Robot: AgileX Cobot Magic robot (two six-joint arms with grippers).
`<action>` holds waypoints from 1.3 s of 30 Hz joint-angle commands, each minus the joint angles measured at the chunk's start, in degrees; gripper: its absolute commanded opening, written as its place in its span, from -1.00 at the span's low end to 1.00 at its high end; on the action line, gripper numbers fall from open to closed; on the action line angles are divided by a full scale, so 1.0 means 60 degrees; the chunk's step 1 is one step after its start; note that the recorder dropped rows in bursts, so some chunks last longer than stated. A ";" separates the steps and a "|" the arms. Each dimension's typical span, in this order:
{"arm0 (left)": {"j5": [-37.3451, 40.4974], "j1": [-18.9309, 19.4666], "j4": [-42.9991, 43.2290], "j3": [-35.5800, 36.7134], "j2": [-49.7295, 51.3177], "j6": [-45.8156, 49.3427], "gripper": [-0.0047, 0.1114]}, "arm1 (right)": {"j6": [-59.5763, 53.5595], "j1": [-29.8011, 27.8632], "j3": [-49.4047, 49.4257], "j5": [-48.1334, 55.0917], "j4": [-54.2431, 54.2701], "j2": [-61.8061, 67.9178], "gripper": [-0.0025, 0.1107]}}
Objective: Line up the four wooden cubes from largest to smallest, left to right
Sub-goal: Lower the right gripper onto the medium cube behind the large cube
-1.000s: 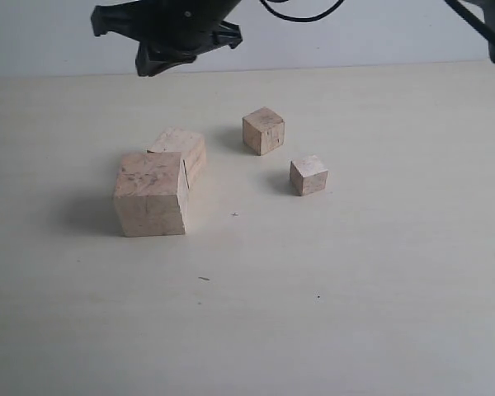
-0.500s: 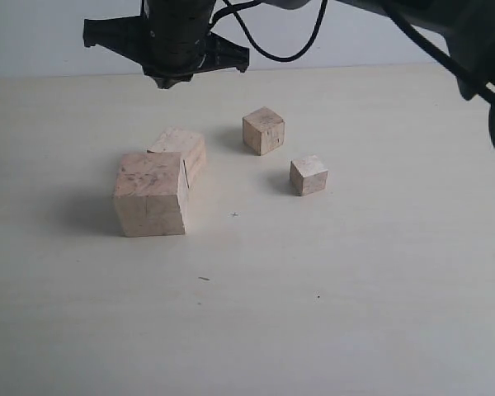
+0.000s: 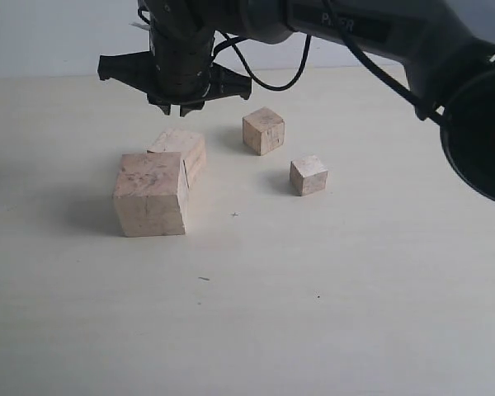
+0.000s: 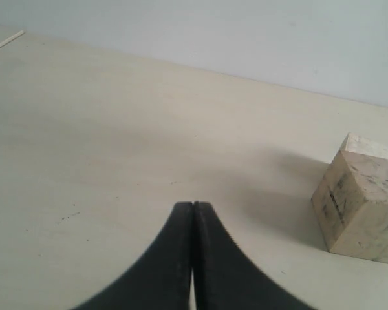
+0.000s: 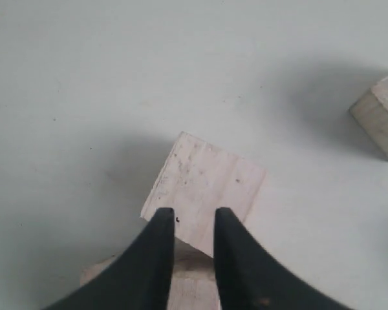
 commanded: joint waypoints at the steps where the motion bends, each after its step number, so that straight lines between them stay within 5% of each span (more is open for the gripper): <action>1: -0.0053 -0.0030 0.0018 0.0021 -0.0051 -0.0013 -0.92 | -0.0272 -0.0055 -0.0025 -0.0299 -0.0537 0.0053 -0.09; 5: -0.0053 -0.0030 0.0018 0.0021 -0.0051 -0.0013 -0.92 | -0.0399 -0.0095 -0.0025 -0.0319 -0.0515 0.0053 0.43; 10: -0.0053 -0.0030 0.0018 0.0021 -0.0051 -0.0013 -0.92 | -0.0044 -0.0095 -0.0025 -0.1040 -0.0479 0.0200 0.75; 39: -0.0053 -0.0030 0.0018 0.0021 -0.0051 -0.0013 -0.92 | 0.1968 -0.0645 -0.0025 -0.1817 0.0258 0.1466 0.72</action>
